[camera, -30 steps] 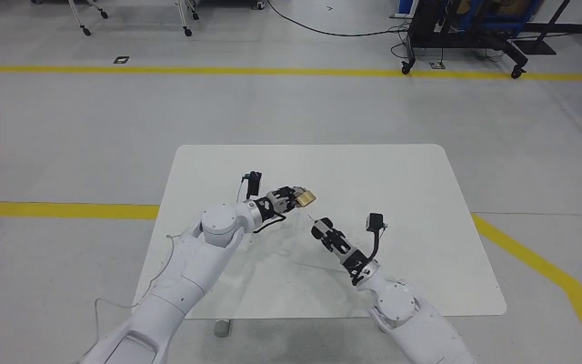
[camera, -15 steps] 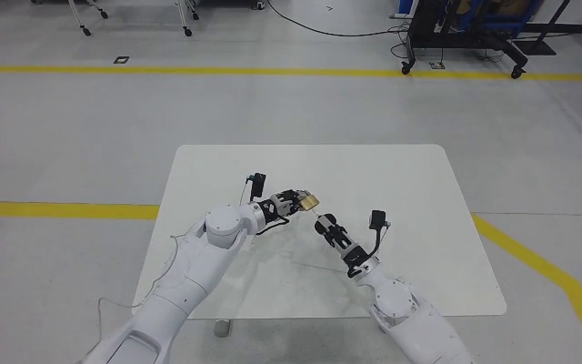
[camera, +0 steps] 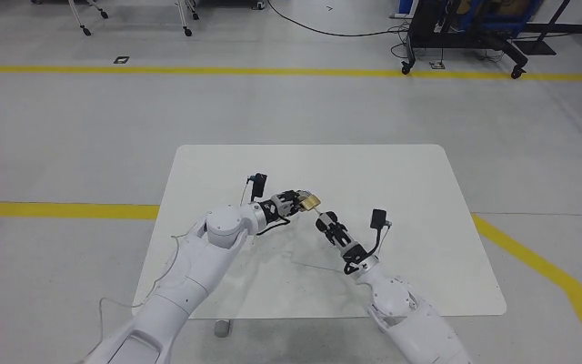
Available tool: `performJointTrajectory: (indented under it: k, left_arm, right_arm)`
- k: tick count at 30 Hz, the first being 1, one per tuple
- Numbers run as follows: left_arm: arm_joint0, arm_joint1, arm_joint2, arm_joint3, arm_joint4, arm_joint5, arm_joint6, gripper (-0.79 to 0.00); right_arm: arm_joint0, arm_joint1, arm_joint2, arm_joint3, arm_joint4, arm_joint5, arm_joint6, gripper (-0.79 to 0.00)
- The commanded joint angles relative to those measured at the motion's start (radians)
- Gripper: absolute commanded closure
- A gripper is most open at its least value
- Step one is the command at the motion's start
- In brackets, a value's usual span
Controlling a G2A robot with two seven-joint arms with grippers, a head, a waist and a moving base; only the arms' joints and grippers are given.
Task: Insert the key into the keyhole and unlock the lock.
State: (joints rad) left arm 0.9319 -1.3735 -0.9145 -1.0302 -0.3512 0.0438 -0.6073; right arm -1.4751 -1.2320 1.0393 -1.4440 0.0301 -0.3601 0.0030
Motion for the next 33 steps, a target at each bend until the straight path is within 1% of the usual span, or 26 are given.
performJointTrajectory:
  k: [1, 9, 24, 25, 26, 33]
  left_arm:
    - [0.000, -0.001, -0.001, 0.000, 0.002, 0.002, -0.001, 0.000]
    - [0.002, -0.003, -0.005, 0.000, 0.012, 0.001, -0.004, 0.000]
    - [-0.001, -0.007, -0.002, 0.002, 0.048, -0.007, -0.029, 0.000]
    - [-0.001, -0.008, -0.003, 0.002, 0.048, -0.007, -0.028, 0.000]
    - [-0.001, -0.008, -0.004, 0.002, 0.047, -0.007, -0.029, 0.000]
    - [0.004, -0.008, -0.019, -0.002, 0.046, -0.011, -0.014, 0.000]
  right_arm:
    - [0.002, -0.002, 0.002, 0.004, 0.002, 0.001, 0.001, 0.000]
    - [0.005, -0.008, 0.013, 0.016, 0.007, -0.002, 0.010, 0.000]
    - [0.057, -0.026, 0.003, 0.059, -0.070, 0.071, -0.014, 0.000]
    - [0.060, -0.027, 0.004, 0.060, -0.071, 0.079, -0.011, -0.028]
    - [0.061, -0.028, 0.008, 0.061, -0.069, 0.085, -0.013, -0.785]
    - [0.061, -0.028, 0.008, 0.061, -0.069, 0.085, -0.013, -0.785]
